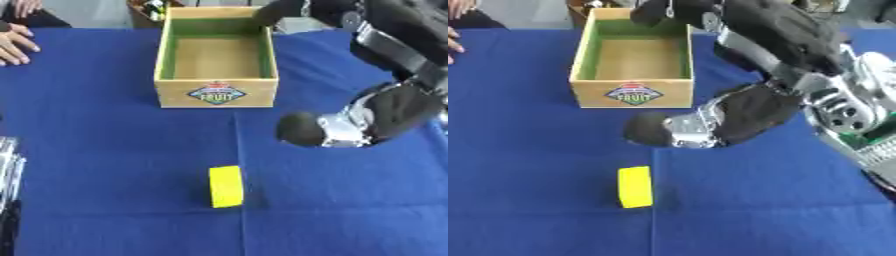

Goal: Pick up objects on the table and place them in the box.

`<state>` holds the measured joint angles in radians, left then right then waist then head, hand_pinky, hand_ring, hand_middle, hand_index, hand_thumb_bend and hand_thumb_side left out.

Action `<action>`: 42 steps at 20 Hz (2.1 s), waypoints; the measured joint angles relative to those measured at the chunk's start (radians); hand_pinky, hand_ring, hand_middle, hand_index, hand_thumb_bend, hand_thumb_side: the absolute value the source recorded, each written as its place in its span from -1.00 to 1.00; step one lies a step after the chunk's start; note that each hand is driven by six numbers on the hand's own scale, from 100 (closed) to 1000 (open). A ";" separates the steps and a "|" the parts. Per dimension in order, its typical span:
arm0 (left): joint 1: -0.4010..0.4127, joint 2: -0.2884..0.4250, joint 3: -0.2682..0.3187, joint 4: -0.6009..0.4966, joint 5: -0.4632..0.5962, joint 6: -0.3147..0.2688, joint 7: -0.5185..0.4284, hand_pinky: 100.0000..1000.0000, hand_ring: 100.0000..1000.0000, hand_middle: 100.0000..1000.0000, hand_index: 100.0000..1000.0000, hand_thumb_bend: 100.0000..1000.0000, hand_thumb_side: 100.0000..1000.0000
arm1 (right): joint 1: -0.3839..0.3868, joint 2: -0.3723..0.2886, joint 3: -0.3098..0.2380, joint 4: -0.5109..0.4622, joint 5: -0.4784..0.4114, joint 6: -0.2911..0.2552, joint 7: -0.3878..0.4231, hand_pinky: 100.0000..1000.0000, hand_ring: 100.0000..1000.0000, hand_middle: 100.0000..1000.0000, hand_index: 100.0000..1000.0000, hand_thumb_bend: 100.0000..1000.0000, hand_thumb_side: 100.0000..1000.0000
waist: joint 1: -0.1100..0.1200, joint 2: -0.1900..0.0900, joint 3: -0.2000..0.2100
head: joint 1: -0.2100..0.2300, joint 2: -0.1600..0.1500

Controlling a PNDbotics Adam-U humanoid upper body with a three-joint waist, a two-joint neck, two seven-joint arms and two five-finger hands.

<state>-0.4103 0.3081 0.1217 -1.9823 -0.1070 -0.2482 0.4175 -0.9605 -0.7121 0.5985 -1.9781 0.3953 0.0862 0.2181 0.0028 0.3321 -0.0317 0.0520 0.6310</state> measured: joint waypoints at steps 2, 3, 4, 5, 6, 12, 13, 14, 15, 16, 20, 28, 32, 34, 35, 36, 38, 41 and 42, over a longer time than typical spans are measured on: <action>0.002 0.000 0.000 0.000 0.000 0.000 0.000 -0.22 -0.04 0.08 0.58 -0.24 1.00 | -0.007 0.012 0.016 0.020 0.007 0.006 0.031 0.59 0.68 0.42 0.86 0.34 0.59 | -0.003 -0.001 0.000 | 0.000 0.000; 0.003 0.000 0.000 0.000 0.000 0.000 0.000 -0.22 -0.04 0.08 0.58 -0.24 1.00 | -0.012 0.017 0.022 0.030 0.007 0.011 0.046 0.60 0.68 0.41 0.86 0.38 0.52 | -0.005 -0.002 0.000 | 0.000 0.001; 0.004 0.000 0.000 0.000 0.000 0.000 0.000 -0.22 -0.04 0.08 0.58 -0.25 1.00 | -0.017 0.023 0.027 0.039 0.008 0.017 0.060 0.62 0.69 0.40 0.85 0.43 0.43 | -0.007 -0.004 0.000 | 0.000 0.001; 0.004 0.000 0.000 0.000 0.000 0.000 0.000 -0.22 -0.04 0.08 0.58 -0.25 1.00 | -0.022 0.029 0.032 0.048 0.008 0.026 0.075 0.64 0.70 0.39 0.85 0.46 0.37 | -0.008 -0.006 -0.001 | 0.001 0.001; 0.004 0.000 0.000 0.000 0.000 0.001 -0.001 -0.22 -0.04 0.08 0.58 -0.25 1.00 | -0.029 0.034 0.035 0.054 0.008 0.035 0.090 0.64 0.70 0.38 0.84 0.50 0.32 | -0.009 -0.007 -0.003 | 0.001 0.001; 0.004 0.000 0.000 0.000 0.001 0.002 -0.002 -0.22 -0.04 0.08 0.57 -0.26 1.00 | -0.043 0.063 0.056 0.091 0.031 0.093 0.179 0.67 0.73 0.26 0.82 0.94 -0.27 | -0.011 -0.010 -0.009 | 0.007 0.008; 0.004 0.000 0.000 0.000 0.001 0.002 -0.002 -0.22 -0.04 0.08 0.57 -0.27 1.00 | -0.043 0.070 0.057 0.097 0.039 0.101 0.209 0.67 0.73 0.27 0.82 0.70 -0.19 | -0.011 -0.011 -0.010 | 0.008 0.009; 0.004 0.000 0.000 0.000 0.001 0.002 -0.002 -0.22 -0.03 0.08 0.57 -0.27 1.00 | -0.045 0.078 0.052 0.097 0.047 0.108 0.264 0.66 0.72 0.26 0.80 0.70 -0.25 | -0.011 -0.013 -0.011 | 0.008 0.010; 0.004 0.000 0.000 0.000 0.001 0.002 -0.002 -0.22 -0.03 0.08 0.57 -0.27 1.00 | -0.051 0.085 0.039 0.093 0.056 0.116 0.338 0.66 0.72 0.26 0.80 0.69 -0.24 | -0.011 -0.014 -0.012 | 0.009 0.010; 0.004 0.000 0.000 0.000 0.001 0.002 -0.002 -0.22 -0.03 0.08 0.57 -0.28 1.00 | -0.055 0.092 0.020 0.082 0.064 0.125 0.415 0.66 0.72 0.26 0.79 0.68 -0.25 | -0.011 -0.014 -0.013 | 0.009 0.010; 0.005 0.000 0.000 0.000 0.001 0.003 -0.003 -0.22 -0.03 0.08 0.57 -0.28 1.00 | -0.061 0.105 -0.033 0.021 0.088 0.168 0.626 0.66 0.72 0.27 0.78 0.65 -0.26 | -0.013 -0.018 -0.017 | 0.014 0.010; 0.005 0.000 0.000 0.000 0.001 0.005 -0.005 -0.22 -0.03 0.08 0.56 -0.30 1.00 | -0.061 0.146 -0.004 0.025 0.122 0.190 0.674 0.65 0.72 0.23 0.77 0.55 -0.15 | -0.018 -0.018 -0.017 | 0.018 0.015; 0.005 0.000 0.000 0.000 0.001 0.006 -0.006 -0.22 -0.04 0.08 0.55 -0.30 1.00 | -0.061 0.164 0.001 0.037 0.140 0.192 0.676 0.65 0.72 0.24 0.77 0.49 -0.05 | -0.018 -0.018 -0.019 | 0.018 0.018; 0.005 0.000 0.000 0.000 0.001 0.006 -0.006 -0.22 -0.04 0.08 0.55 -0.30 1.00 | -0.060 0.169 -0.002 0.038 0.156 0.194 0.677 0.65 0.73 0.24 0.77 0.44 -0.01 | -0.018 -0.018 -0.022 | 0.018 0.018; 0.005 0.000 0.000 0.000 0.001 0.006 -0.006 -0.22 -0.04 0.08 0.54 -0.30 1.00 | -0.059 0.173 -0.004 0.038 0.166 0.197 0.677 0.65 0.73 0.23 0.77 0.42 -0.01 | -0.018 -0.018 -0.022 | 0.018 0.018; 0.005 0.000 0.000 0.000 0.001 0.006 -0.006 -0.22 -0.04 0.08 0.54 -0.30 1.00 | -0.058 0.177 -0.008 0.038 0.177 0.199 0.675 0.65 0.73 0.23 0.77 0.41 -0.03 | -0.018 -0.018 -0.022 | 0.018 0.018; 0.005 0.000 0.000 0.000 0.001 0.006 -0.006 -0.22 -0.04 0.07 0.54 -0.30 1.00 | -0.050 0.188 -0.010 0.039 0.199 0.202 0.671 0.65 0.73 0.23 0.77 0.39 -0.04 | -0.018 -0.018 -0.023 | 0.018 0.019; 0.005 0.000 -0.001 0.000 0.001 0.006 -0.007 -0.22 -0.04 0.07 0.53 -0.30 1.00 | -0.038 0.208 -0.010 0.052 0.228 0.206 0.667 0.64 0.73 0.22 0.76 0.37 -0.08 | -0.019 -0.018 -0.023 | 0.019 0.019; 0.005 0.000 -0.001 0.000 0.001 0.006 -0.007 -0.22 -0.04 0.07 0.53 -0.30 1.00 | -0.031 0.214 -0.010 0.059 0.236 0.207 0.665 0.64 0.72 0.21 0.76 0.37 -0.09 | -0.020 -0.018 -0.023 | 0.019 0.019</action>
<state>-0.4053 0.3081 0.1212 -1.9824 -0.1060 -0.2420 0.4105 -0.9912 -0.4977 0.5887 -1.9186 0.6310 0.2932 0.8836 -0.0174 0.3139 -0.0549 0.0709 0.6500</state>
